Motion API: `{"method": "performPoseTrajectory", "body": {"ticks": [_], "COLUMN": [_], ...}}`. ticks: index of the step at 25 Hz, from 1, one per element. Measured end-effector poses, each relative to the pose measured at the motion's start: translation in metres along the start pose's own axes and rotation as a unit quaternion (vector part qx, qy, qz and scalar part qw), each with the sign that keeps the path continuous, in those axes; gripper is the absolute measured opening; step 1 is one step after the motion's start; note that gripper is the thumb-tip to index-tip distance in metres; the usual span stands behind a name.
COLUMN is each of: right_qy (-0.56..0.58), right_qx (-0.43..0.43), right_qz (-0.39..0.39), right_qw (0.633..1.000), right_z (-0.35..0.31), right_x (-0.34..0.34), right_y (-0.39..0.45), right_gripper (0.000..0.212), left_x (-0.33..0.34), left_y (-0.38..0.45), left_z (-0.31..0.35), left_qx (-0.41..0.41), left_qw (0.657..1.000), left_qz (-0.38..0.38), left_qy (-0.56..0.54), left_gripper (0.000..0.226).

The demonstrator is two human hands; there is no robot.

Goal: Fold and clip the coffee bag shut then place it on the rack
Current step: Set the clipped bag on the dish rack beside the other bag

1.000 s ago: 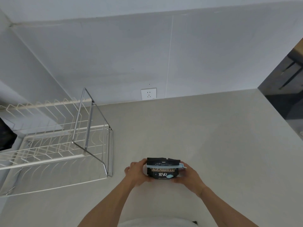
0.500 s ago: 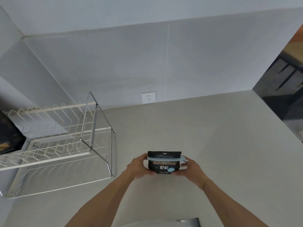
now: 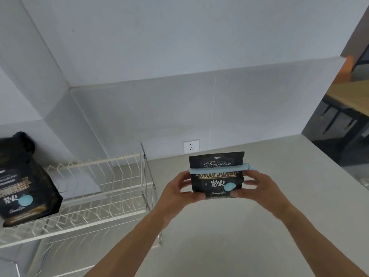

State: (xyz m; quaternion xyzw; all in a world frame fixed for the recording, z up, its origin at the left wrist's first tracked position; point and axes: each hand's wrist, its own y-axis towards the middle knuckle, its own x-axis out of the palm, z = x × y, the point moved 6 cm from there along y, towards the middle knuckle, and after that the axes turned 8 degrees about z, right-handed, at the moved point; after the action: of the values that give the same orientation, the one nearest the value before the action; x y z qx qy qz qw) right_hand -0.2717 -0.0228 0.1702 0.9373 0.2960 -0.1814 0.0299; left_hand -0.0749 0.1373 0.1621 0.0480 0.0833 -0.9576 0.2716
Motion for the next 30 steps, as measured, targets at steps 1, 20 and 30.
{"method": "performPoseTrajectory", "body": {"ticks": [1,20,30], "right_qy": [0.005,0.143,0.015], "right_qx": [-0.022,-0.18,-0.114], "right_qz": [0.006,-0.096,-0.143], "right_qw": [1.0,0.968,0.983], "right_z": [-0.022,-0.205,-0.177], "right_x": [-0.001,0.231,0.341], "right_y": [-0.001,-0.006,0.019], "right_gripper": [0.061,0.063,0.064], "left_x": [-0.008,-0.278,-0.346], "left_y": [-0.001,-0.066,-0.064], "left_z": [0.016,0.072,0.006], "left_qx": [0.021,0.153,0.021], "left_qw": [1.0,0.98,0.98], "left_qz": [0.0,0.124,0.156], "left_qy": [-0.011,-0.031,0.124], "left_gripper": [0.06,0.072,0.074]}}
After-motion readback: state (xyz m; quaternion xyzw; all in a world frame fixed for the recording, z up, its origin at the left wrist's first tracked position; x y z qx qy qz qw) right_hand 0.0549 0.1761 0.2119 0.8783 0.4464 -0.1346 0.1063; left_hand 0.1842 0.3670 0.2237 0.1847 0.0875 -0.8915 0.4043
